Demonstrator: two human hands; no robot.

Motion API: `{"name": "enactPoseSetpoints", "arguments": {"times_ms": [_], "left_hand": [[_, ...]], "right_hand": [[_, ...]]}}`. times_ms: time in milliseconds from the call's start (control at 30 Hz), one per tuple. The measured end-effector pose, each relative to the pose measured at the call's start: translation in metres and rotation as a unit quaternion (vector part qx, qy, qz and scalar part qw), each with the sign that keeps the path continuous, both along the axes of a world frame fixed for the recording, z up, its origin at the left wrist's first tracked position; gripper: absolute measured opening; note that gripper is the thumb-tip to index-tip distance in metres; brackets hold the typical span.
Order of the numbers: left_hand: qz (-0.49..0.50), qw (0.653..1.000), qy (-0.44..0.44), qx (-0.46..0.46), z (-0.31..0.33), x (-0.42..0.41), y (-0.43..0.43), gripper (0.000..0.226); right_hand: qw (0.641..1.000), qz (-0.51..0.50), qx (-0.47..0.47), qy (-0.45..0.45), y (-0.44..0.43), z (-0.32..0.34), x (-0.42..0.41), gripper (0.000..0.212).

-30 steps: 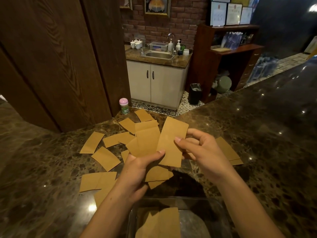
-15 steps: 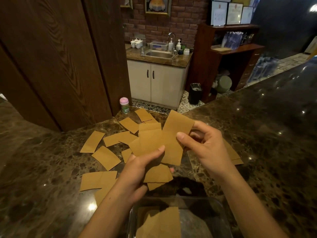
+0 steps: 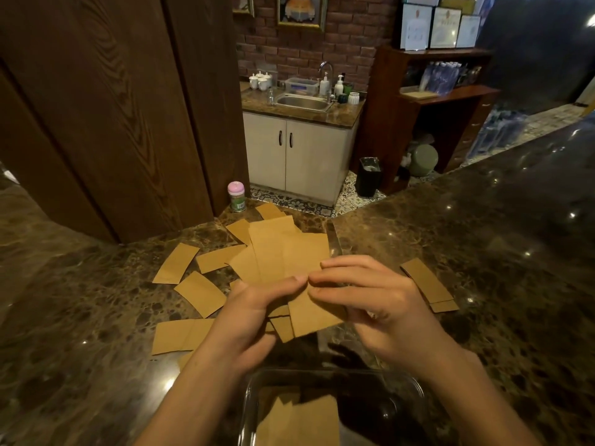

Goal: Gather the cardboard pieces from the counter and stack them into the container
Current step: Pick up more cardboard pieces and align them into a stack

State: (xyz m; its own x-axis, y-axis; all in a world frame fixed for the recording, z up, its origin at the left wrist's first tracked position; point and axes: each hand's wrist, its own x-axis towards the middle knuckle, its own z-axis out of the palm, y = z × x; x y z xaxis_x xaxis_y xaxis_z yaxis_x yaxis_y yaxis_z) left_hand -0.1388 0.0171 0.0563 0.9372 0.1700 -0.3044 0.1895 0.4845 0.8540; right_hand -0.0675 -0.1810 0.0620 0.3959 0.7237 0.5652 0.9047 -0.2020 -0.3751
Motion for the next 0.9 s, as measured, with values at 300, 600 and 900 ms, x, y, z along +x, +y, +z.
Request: {"name": "enactPoseSetpoints", "arguments": {"times_ms": [300,600,900], "left_hand": [[-0.025,0.995,-0.091,0.034,-0.004,-0.004,-0.002,0.061],[-0.006,0.993,-0.118,0.016,-0.003,-0.005,0.003,0.052],[-0.039,0.987,-0.114,0.109,0.005,-0.001,0.000,0.040]], "right_hand": [[0.954,-0.187,-0.047,0.228,0.018,0.045,0.007,0.060],[0.880,-0.176,0.134,0.420,0.012,0.035,0.009,0.025],[0.913,-0.094,-0.159,0.364,0.007,0.041,0.000,0.021]]}}
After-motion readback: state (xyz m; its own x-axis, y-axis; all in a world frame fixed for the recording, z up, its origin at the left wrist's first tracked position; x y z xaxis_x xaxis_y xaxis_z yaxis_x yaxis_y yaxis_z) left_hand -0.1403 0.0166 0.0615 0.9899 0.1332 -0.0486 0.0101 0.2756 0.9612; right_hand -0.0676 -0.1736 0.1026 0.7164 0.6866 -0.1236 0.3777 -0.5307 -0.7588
